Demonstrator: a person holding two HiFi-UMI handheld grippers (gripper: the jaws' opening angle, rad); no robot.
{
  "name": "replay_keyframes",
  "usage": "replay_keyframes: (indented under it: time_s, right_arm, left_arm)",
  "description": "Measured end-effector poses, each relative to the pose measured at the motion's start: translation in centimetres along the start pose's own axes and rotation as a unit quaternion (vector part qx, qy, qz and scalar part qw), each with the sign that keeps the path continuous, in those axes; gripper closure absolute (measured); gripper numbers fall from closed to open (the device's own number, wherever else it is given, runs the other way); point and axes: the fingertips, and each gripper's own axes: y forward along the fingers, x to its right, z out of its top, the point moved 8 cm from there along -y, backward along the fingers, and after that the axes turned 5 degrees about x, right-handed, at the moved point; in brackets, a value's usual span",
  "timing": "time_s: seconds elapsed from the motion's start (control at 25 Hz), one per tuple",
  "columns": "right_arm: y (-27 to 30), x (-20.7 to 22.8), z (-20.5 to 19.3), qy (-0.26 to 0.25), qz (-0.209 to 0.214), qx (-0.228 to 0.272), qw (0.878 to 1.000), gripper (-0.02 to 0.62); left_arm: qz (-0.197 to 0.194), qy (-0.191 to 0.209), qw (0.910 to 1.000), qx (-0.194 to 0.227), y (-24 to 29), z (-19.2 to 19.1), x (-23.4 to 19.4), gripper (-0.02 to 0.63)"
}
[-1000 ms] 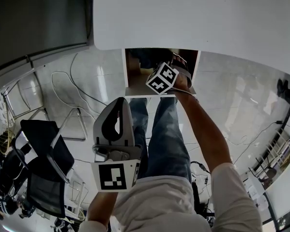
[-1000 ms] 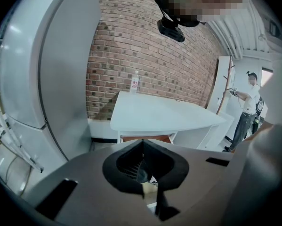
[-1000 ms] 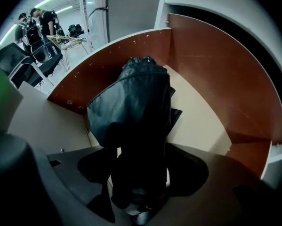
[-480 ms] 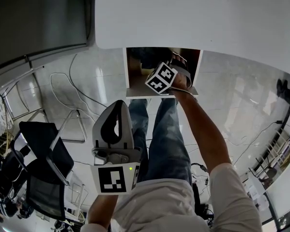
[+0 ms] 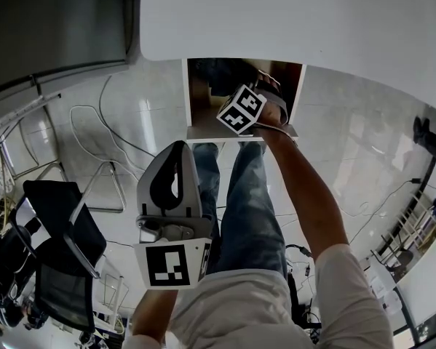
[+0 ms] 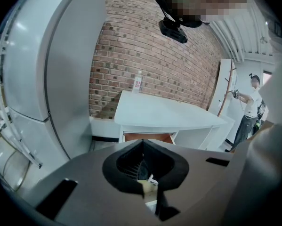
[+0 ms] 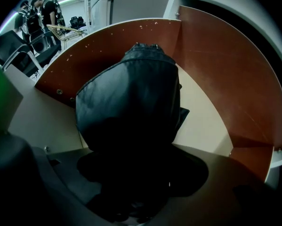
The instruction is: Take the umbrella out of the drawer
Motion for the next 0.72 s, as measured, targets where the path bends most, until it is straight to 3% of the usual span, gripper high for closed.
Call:
replay_keyframes:
  time_s: [0.16,0.32,0.72]
  right_arm:
    - [-0.12,0.10,-0.06,-0.003,0.001,0.003,1.000,0.273]
    - [-0.35,0.18,-0.12,0.005,0.003,0.014,1.000,0.325]
    - [-0.89,0.70,-0.04,0.012,0.013,0.017,1.000,0.357]
  left_arm:
    - [0.000,-0.005,1.0000,0.001,-0.16,-0.13,0.27,0.589]
    - [-0.002,-0.003,1.0000,-0.003,0.08,-0.26,0.36,0.589]
    - [-0.001,-0.005,1.0000,0.000,-0.06,-0.35,0.12,0.589]
